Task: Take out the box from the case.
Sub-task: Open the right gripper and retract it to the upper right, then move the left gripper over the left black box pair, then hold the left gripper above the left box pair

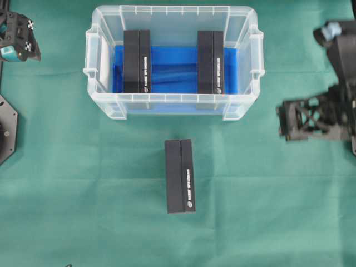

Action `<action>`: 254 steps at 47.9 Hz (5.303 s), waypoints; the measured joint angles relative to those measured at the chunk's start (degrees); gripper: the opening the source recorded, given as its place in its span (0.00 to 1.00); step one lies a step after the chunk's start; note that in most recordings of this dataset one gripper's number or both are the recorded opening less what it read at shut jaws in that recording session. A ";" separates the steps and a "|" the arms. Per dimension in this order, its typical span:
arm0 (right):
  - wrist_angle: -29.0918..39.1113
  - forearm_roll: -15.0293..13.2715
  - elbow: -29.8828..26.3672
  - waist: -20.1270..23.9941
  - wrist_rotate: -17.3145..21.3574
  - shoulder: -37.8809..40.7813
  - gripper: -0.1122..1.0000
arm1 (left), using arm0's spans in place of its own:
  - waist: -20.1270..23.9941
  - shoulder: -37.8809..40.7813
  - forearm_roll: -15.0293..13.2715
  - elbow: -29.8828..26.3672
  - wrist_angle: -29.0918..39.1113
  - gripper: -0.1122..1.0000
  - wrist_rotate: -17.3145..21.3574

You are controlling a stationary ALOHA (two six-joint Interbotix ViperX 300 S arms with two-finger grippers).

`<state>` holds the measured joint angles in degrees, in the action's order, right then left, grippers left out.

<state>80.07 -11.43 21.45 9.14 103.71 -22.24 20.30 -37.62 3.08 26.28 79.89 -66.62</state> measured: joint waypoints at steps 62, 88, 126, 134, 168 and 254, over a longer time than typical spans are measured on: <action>-7.91 2.72 6.06 -29.97 -30.85 -1.76 0.92 | -0.09 0.35 0.00 0.09 0.09 0.90 -0.26; -8.00 2.99 6.06 -29.97 -30.59 -1.76 0.92 | -0.09 0.62 0.09 0.09 0.26 0.90 -0.35; -8.00 2.99 6.06 -30.06 -30.41 -1.76 0.92 | -3.69 21.18 0.09 -15.03 -1.49 0.90 -0.70; -8.00 3.08 6.06 -30.06 -30.59 -1.76 0.92 | -4.83 27.86 0.35 -21.09 -1.58 0.90 -0.70; -8.09 2.99 6.06 -29.79 -30.85 -1.76 0.92 | -6.50 37.79 1.14 -32.08 -0.18 0.90 -2.55; -8.61 3.08 6.06 -29.09 -30.85 -1.76 0.92 | -6.59 37.79 1.76 -29.00 -1.49 0.90 -3.96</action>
<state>71.46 -8.35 27.51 -19.95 72.86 -23.99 13.71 0.18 4.83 -2.72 78.40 -70.58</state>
